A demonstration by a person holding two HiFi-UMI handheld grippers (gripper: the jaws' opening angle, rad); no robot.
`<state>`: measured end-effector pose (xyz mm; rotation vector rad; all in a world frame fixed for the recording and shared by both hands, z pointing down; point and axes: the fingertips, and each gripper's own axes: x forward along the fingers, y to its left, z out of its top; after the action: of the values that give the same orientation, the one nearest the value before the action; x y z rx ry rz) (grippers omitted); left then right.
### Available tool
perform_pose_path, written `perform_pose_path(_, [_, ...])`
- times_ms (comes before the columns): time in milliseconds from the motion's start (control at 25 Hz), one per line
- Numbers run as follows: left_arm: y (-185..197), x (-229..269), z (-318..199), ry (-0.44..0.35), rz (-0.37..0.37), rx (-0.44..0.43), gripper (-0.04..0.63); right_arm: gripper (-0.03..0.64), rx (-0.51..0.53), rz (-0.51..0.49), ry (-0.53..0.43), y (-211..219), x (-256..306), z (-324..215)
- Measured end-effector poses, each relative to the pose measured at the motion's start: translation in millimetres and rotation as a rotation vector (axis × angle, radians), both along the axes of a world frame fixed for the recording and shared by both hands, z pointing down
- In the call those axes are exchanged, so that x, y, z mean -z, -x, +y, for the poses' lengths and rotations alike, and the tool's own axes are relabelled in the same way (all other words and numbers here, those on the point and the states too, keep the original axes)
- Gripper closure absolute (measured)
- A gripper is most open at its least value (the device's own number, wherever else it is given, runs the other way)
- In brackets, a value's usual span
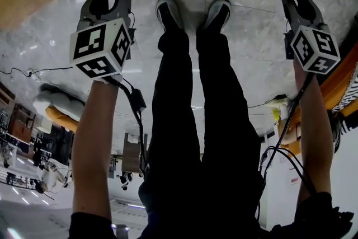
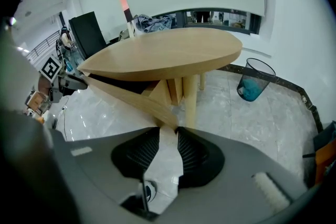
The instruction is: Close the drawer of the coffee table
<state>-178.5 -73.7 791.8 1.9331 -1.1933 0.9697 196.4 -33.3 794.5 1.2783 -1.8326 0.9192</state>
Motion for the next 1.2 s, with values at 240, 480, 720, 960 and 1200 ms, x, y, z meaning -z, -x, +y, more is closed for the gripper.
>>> perform_pose_path(240, [-1,1,-11,-0.006,0.002,0.022,0.451,0.505,0.008,-0.003,-0.001,-1,2,-11])
perform_pose_path(480, [2,-3,-22,-0.02,0.016,0.043,0.451,0.503,0.045,-0.012,-0.011,1,-3,-24])
perform_pose_path(720, [0,-1,-36,-0.042,0.027,0.069,0.454,0.502,0.028,-0.019,-0.035,-1,-2,-38])
perform_pose_path(960, [-5,2,-43,-0.057,0.04,0.108,0.456,0.502,0.003,-0.021,-0.05,-7,0,-45])
perform_pose_path(1200, [-6,4,-47,-0.073,0.039,0.114,0.456,0.502,0.006,-0.026,-0.052,-8,2,-49])
